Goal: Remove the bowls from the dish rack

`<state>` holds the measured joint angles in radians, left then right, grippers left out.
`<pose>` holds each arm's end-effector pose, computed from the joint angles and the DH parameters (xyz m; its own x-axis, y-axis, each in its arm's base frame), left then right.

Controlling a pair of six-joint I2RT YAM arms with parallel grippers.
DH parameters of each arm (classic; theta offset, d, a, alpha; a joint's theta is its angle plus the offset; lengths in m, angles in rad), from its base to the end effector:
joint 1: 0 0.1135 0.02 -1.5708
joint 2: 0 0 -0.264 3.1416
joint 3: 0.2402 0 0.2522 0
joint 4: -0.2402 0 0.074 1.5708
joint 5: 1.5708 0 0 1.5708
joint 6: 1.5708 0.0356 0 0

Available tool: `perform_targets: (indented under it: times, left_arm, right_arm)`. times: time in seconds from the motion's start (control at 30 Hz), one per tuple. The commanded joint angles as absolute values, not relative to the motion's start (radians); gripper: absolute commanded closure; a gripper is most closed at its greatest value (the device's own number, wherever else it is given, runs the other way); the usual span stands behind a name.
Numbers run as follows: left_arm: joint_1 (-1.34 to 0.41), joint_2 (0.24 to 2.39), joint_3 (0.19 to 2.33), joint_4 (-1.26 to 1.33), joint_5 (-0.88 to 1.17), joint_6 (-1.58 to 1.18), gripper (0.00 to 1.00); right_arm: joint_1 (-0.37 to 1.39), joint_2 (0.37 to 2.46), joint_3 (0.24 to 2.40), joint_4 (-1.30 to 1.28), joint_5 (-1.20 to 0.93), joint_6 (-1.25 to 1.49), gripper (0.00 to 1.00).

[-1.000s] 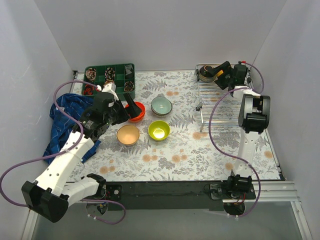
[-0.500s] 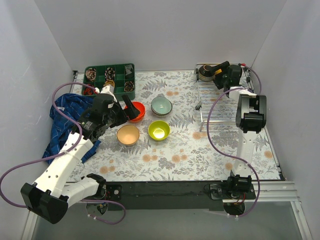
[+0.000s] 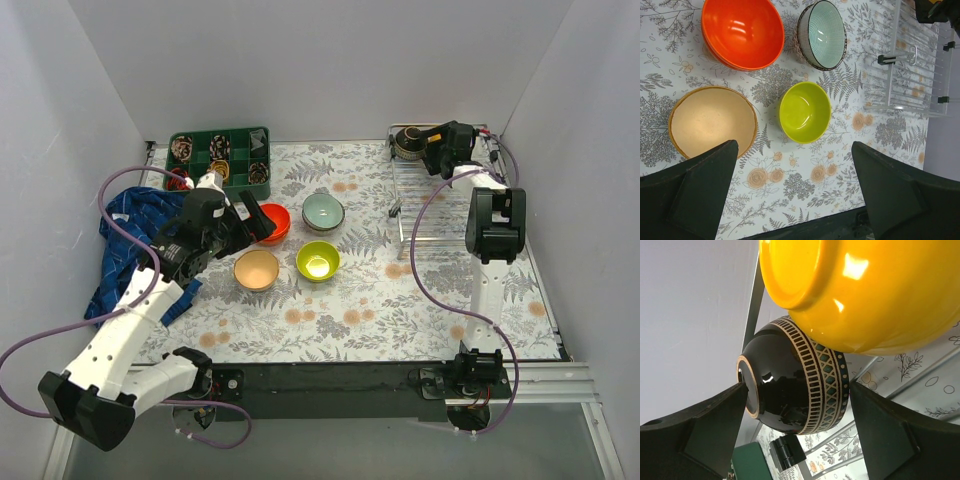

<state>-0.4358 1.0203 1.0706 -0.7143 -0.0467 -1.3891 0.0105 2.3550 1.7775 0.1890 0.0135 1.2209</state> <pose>0.1909 -0.0871 0.3432 -0.4829 -0.8589 -0.1706 -0.4793 0.4223 -0.7694 0.5458 0.0052 0.1754 -0.1280 0.9380 -0.3221 0.3565 0.3465 0.8676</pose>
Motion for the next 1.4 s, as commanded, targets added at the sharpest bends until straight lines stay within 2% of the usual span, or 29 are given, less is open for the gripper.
perform_targets:
  times: [0.0, 0.13, 0.4, 0.7, 0.77, 0.93, 1.13, 1.27, 1.37]
  left_arm:
    - [-0.436, 0.985, 1.120, -0.745, -0.075, -1.396, 0.02]
    - [-0.436, 0.986, 1.132, -0.752, -0.081, -1.390, 0.02]
    - [-0.436, 0.977, 1.126, -0.744, -0.087, -1.381, 0.02]
    - [-0.437, 0.959, 1.100, -0.695, -0.081, -1.356, 0.02]
    - [-0.437, 0.956, 1.091, -0.678, -0.080, -1.351, 0.02]
    - [-0.437, 0.943, 1.062, -0.640, -0.077, -1.336, 0.02]
    - [-0.436, 0.943, 1.037, -0.611, -0.064, -1.321, 0.02]
    - [-0.436, 0.940, 1.029, -0.601, -0.066, -1.307, 0.02]
    - [-0.437, 0.930, 1.022, -0.598, -0.069, -1.298, 0.02]
  right_arm:
    - [0.035, 2.434, 1.822, -0.041, 0.058, 1.249, 0.08]
    - [0.034, 2.428, 1.796, -0.048, 0.064, 1.267, 0.12]
    - [0.031, 2.342, 1.675, -0.020, 0.063, 1.256, 0.37]
    - [0.017, 2.166, 1.478, 0.090, 0.008, 1.203, 0.56]
    - [0.014, 2.116, 1.447, 0.103, 0.008, 1.184, 0.57]
    - [0.009, 2.048, 1.388, 0.114, -0.048, 1.137, 0.68]
    - [-0.020, 1.996, 1.365, 0.115, -0.067, 1.101, 0.69]
    - [-0.026, 1.944, 1.309, 0.115, -0.078, 1.082, 0.82]
    - [-0.031, 1.898, 1.278, 0.120, -0.101, 1.045, 0.86]
